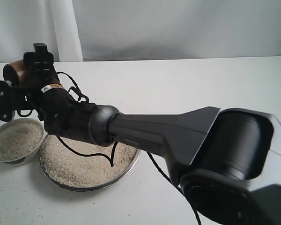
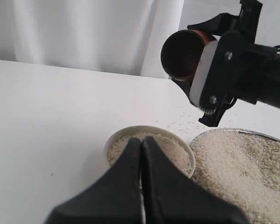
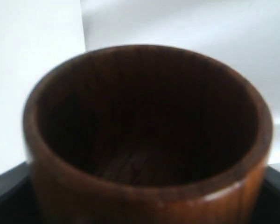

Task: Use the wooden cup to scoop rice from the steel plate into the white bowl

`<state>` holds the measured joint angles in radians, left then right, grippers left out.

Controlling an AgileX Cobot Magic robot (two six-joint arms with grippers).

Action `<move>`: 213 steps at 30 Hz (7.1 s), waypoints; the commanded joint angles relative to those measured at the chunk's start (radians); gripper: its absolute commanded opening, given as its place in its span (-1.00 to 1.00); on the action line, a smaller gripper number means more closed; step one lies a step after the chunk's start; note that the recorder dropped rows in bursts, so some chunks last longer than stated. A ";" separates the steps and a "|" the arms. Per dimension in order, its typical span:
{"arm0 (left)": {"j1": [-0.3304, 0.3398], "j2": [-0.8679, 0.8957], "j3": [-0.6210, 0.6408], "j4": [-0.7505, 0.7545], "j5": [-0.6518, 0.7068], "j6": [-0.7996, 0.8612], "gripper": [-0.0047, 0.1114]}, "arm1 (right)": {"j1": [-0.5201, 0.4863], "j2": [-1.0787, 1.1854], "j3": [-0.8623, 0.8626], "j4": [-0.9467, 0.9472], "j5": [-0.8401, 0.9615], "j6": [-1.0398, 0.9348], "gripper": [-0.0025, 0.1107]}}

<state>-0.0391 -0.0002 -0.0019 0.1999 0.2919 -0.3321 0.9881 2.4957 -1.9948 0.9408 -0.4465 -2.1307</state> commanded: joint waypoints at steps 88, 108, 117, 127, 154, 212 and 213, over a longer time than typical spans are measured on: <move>-0.002 0.000 0.002 -0.001 -0.005 -0.004 -0.92 | -0.811 -0.663 1.192 0.656 1.112 -0.011 -0.96; -0.002 0.000 0.002 -0.001 -0.005 -0.004 -0.92 | -0.809 -0.479 1.109 0.582 1.081 -0.011 -0.77; -0.002 0.000 0.002 -0.001 -0.005 -0.004 -0.92 | -0.809 -0.479 1.109 0.584 1.085 -0.005 0.12; -0.002 0.000 0.002 -0.001 -0.005 -0.004 -0.92 | -0.809 -0.479 1.120 0.543 1.069 0.049 0.82; -0.002 0.000 0.002 -0.001 -0.005 -0.004 -0.92 | -0.829 -0.756 1.180 0.329 1.039 0.240 0.91; -0.002 0.000 0.002 -0.001 -0.005 -0.004 -0.92 | -0.829 -1.781 1.180 0.214 0.721 0.855 -0.96; -0.002 0.000 0.002 -0.001 -0.005 -0.004 -0.92 | -0.827 -1.781 1.180 0.214 0.705 0.855 -0.96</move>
<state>-0.0391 -0.0002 -0.0019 0.1999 0.2919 -0.3321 0.1677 0.7169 -0.8201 1.1547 0.3589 -1.2786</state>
